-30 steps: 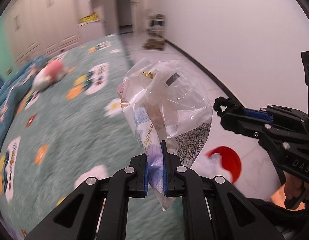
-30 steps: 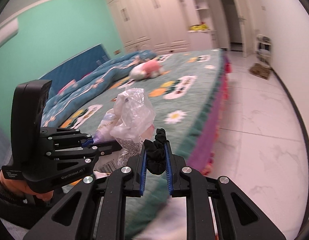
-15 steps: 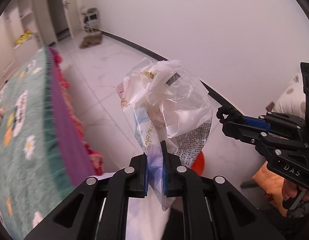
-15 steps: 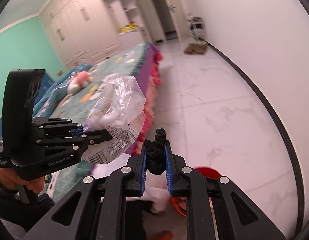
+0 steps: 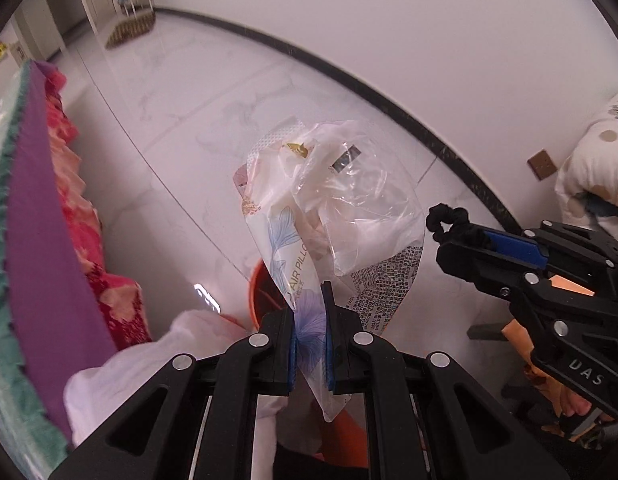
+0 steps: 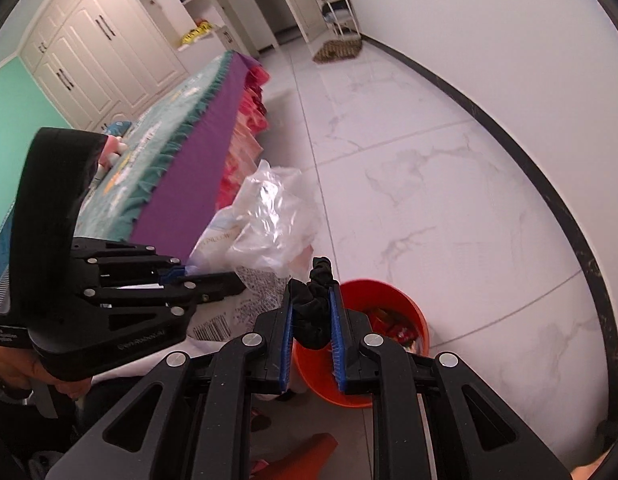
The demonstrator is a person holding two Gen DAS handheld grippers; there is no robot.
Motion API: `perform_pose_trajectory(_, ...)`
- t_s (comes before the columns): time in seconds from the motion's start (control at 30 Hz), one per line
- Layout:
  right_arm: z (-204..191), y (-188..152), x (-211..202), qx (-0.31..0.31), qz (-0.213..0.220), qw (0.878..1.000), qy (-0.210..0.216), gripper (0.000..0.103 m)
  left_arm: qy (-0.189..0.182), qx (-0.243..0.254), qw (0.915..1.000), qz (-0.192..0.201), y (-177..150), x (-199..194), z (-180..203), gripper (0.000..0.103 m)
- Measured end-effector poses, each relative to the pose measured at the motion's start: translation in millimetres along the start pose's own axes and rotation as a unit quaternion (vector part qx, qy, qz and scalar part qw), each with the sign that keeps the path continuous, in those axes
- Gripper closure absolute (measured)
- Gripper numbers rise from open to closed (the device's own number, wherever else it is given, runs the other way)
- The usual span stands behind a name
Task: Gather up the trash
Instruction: 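Carry the plastic bag and hair tie over the orange bucket with both tools, then open the left tool over the bucket while the right tool releases the hair tie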
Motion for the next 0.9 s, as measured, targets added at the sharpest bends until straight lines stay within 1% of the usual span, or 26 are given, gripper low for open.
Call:
perform_pose_trajectory(0.17, 4.7, -16.4, 24.0, 0.021, -0.027, 0.999, -0.001, 0.086, -0.002, -0.005, 0.9993, -0.038, -8.4, 28.2, 4.6, 0.091)
perform_pose_trajectory(0.33, 11.0, -27.8, 46.7, 0.028, -0.047, 0.999, -0.003, 0.086, 0.002, -0.005, 0.9983, -0.058, -13.0, 43.5, 3.7, 0.091)
perform_pose_trajectory(0.37, 12.1, -29.3, 50.2, 0.029, -0.050, 0.998, -0.004, 0.085, 0.003, -0.005, 0.9979, -0.064, -13.9, 46.4, 4.7, 0.087)
perform_pose_trajectory(0.43, 16.2, -34.7, 56.1, 0.034, -0.057, 0.998, -0.008, 0.084, 0.003, -0.003, 0.9974, -0.072, -15.0, 48.1, 10.4, 0.084)
perform_pose_trajectory(0.5, 17.3, -38.2, 60.9, 0.039, -0.063, 0.997, -0.010, 0.084, 0.006, 0.003, 0.9971, -0.075, -16.2, 51.2, 11.0, 0.070)
perform_pose_trajectory(0.53, 18.2, -39.3, 62.3, 0.039, -0.064, 0.997, -0.012, 0.084, 0.004, 0.007, 0.9970, -0.077, -16.9, 52.0, 12.7, 0.068)
perform_pose_trajectory(0.6, 19.7, -40.2, 65.7, 0.040, -0.068, 0.997, -0.014, 0.084, 0.006, 0.012, 0.9967, -0.080, -17.1, 54.2, 13.3, 0.056)
perform_pose_trajectory(0.73, 24.8, -43.0, 70.0, 0.044, -0.071, 0.996, -0.019, 0.083, 0.016, 0.020, 0.9967, -0.077, -16.2, 53.8, 12.0, 0.046)
perform_pose_trajectory(0.8, 24.5, -44.2, 75.0, 0.044, -0.075, 0.996, -0.019, 0.083, 0.019, 0.019, 0.9968, -0.075, -15.3, 52.2, 10.8, 0.044)
perform_pose_trajectory(0.87, 23.7, -44.8, 77.1, 0.046, -0.078, 0.996, -0.020, 0.075, 0.028, 0.017, 0.9966, -0.076, -15.2, 51.8, 6.5, 0.043)
perform_pose_trajectory(0.9, 24.0, -45.0, 78.5, 0.047, -0.078, 0.996, -0.023, 0.073, 0.030, 0.016, 0.9965, -0.076, -15.1, 51.8, 4.7, 0.043)
Point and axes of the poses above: each gripper's, at about its wrist camera, not at the fingertips, and x roughly the way its jaws point, z to its right, y to its top, the point moved 9 cm from there along x, roughly the way its jaws point, and after that the axes turned 11 degrees about z, right-handed, at the moved point
